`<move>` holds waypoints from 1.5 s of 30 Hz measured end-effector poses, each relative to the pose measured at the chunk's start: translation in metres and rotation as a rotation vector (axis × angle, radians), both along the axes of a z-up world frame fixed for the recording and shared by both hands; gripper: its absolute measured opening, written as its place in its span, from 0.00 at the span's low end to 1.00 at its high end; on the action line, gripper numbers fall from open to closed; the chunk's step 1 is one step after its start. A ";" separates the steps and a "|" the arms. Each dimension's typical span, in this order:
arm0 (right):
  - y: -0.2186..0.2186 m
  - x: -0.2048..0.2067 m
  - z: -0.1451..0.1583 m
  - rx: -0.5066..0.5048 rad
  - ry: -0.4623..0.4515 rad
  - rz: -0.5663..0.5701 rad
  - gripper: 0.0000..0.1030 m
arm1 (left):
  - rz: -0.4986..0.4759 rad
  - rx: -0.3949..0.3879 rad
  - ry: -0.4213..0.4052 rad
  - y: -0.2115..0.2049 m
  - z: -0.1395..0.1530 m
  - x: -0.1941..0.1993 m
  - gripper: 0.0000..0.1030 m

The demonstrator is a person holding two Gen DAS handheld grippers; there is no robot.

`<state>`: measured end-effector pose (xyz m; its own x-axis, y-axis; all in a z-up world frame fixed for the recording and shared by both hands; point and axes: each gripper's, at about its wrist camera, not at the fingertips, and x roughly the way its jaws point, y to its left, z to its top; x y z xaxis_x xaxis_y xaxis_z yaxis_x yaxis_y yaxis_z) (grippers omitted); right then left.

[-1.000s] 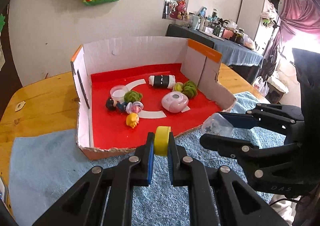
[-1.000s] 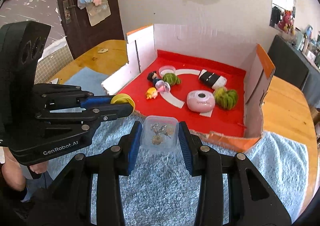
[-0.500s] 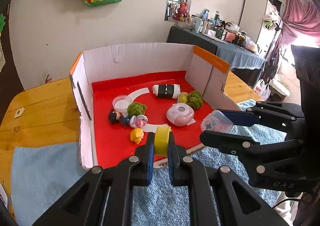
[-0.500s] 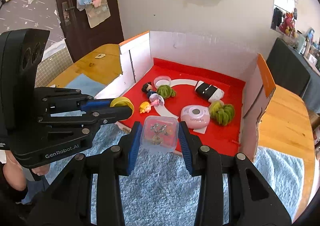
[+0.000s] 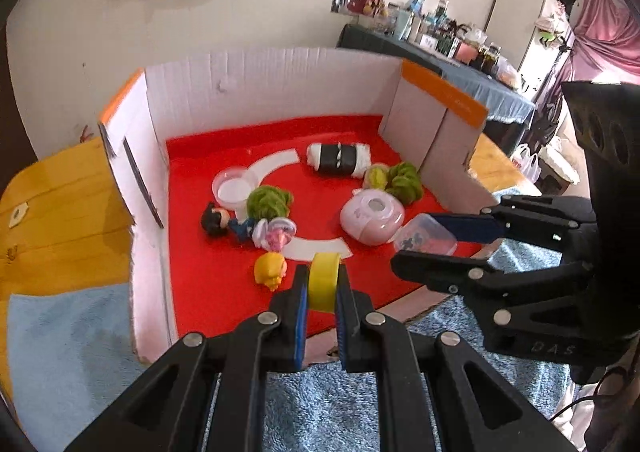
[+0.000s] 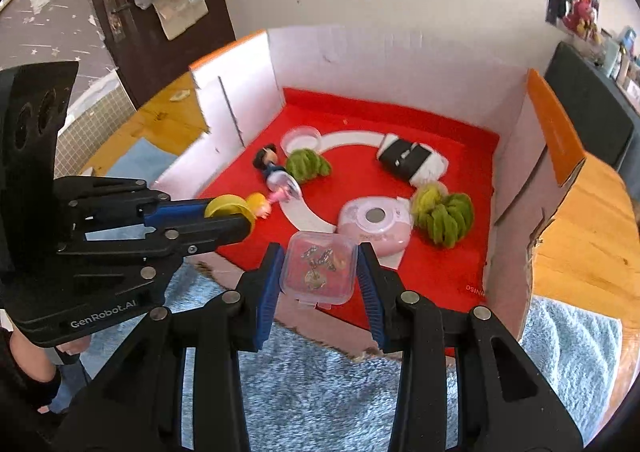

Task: Organize objects
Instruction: 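Carry the clear box and the yellow cap over the box wall with both tools, then release the clear box beside the pink device while the left tool releases the yellow cap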

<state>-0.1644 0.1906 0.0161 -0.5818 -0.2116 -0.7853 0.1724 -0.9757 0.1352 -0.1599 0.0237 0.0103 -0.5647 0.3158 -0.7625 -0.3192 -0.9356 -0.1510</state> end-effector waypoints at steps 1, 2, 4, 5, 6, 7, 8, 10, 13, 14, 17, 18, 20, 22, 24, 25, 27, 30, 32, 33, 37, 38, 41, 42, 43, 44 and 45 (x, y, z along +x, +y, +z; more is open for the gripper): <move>0.001 -0.002 -0.002 -0.002 -0.010 0.002 0.35 | 0.000 0.000 -0.016 0.000 -0.004 -0.003 0.11; 0.002 -0.005 -0.004 -0.004 -0.023 0.005 0.35 | 0.000 0.001 -0.028 0.000 -0.007 -0.005 0.11; 0.003 -0.009 -0.007 -0.001 -0.043 0.008 0.35 | 0.000 -0.001 -0.051 0.000 -0.013 -0.009 0.11; 0.003 -0.011 -0.009 0.000 -0.056 0.011 0.35 | 0.001 -0.004 -0.060 0.000 -0.015 -0.010 0.11; 0.003 -0.013 -0.010 0.001 -0.065 0.013 0.35 | 0.000 -0.007 -0.067 0.000 -0.017 -0.012 0.11; 0.003 -0.014 -0.011 0.002 -0.073 0.015 0.35 | 0.000 -0.012 -0.074 0.000 -0.019 -0.013 0.11; 0.003 -0.015 -0.013 0.003 -0.083 0.018 0.35 | -0.001 -0.017 -0.080 0.000 -0.021 -0.014 0.11; 0.003 -0.018 -0.016 0.004 -0.103 0.023 0.35 | -0.001 -0.021 -0.086 0.000 -0.023 -0.016 0.11; 0.004 -0.020 -0.020 -0.001 -0.112 0.019 0.35 | 0.003 -0.023 -0.089 -0.001 -0.024 -0.019 0.11; 0.004 -0.021 -0.021 -0.003 -0.111 0.017 0.35 | 0.004 -0.023 -0.089 -0.001 -0.025 -0.021 0.11; 0.006 -0.023 -0.023 -0.007 -0.102 0.009 0.35 | 0.009 -0.027 -0.089 -0.002 -0.026 -0.025 0.11; 0.006 -0.024 -0.024 -0.007 -0.100 0.006 0.35 | 0.011 -0.027 -0.089 -0.002 -0.026 -0.026 0.11; 0.006 -0.025 -0.024 0.002 -0.081 0.000 0.35 | 0.016 -0.027 -0.086 -0.002 -0.027 -0.030 0.11; 0.005 -0.026 -0.024 0.015 -0.067 -0.011 0.35 | 0.023 -0.026 -0.082 -0.002 -0.028 -0.034 0.12; 0.006 -0.027 -0.025 0.018 -0.058 -0.018 0.35 | 0.031 -0.024 -0.080 -0.003 -0.029 -0.037 0.12; 0.006 -0.027 -0.025 0.020 -0.054 -0.023 0.35 | 0.035 -0.021 -0.078 -0.003 -0.029 -0.039 0.12; 0.007 -0.028 -0.026 0.031 -0.050 -0.031 0.35 | 0.042 -0.018 -0.075 -0.004 -0.030 -0.043 0.11; 0.008 -0.031 -0.029 0.038 -0.052 -0.033 0.35 | 0.054 -0.015 -0.070 -0.005 -0.031 -0.047 0.11; 0.009 -0.032 -0.029 0.044 -0.048 -0.037 0.35 | 0.059 -0.012 -0.068 -0.005 -0.032 -0.049 0.12; 0.009 -0.033 -0.029 0.045 -0.047 -0.038 0.35 | 0.060 -0.010 -0.068 -0.005 -0.032 -0.050 0.12; 0.010 -0.033 -0.029 0.041 -0.046 -0.037 0.35 | 0.063 -0.005 -0.067 -0.006 -0.032 -0.052 0.12; 0.010 -0.034 -0.029 0.039 -0.046 -0.037 0.35 | 0.063 -0.004 -0.067 -0.006 -0.032 -0.052 0.12; 0.011 -0.034 -0.029 0.035 -0.046 -0.038 0.35 | 0.067 -0.003 -0.066 -0.006 -0.032 -0.052 0.12; 0.010 -0.035 -0.029 0.036 -0.046 -0.038 0.35 | 0.068 -0.004 -0.066 -0.006 -0.032 -0.052 0.12; 0.010 -0.035 -0.029 0.037 -0.046 -0.038 0.35 | 0.069 -0.006 -0.064 -0.006 -0.032 -0.052 0.12; 0.010 -0.035 -0.029 0.038 -0.045 -0.038 0.35 | 0.069 -0.007 -0.063 -0.006 -0.032 -0.052 0.12; 0.009 -0.035 -0.029 0.037 -0.044 -0.038 0.35 | 0.069 -0.007 -0.063 -0.006 -0.032 -0.052 0.12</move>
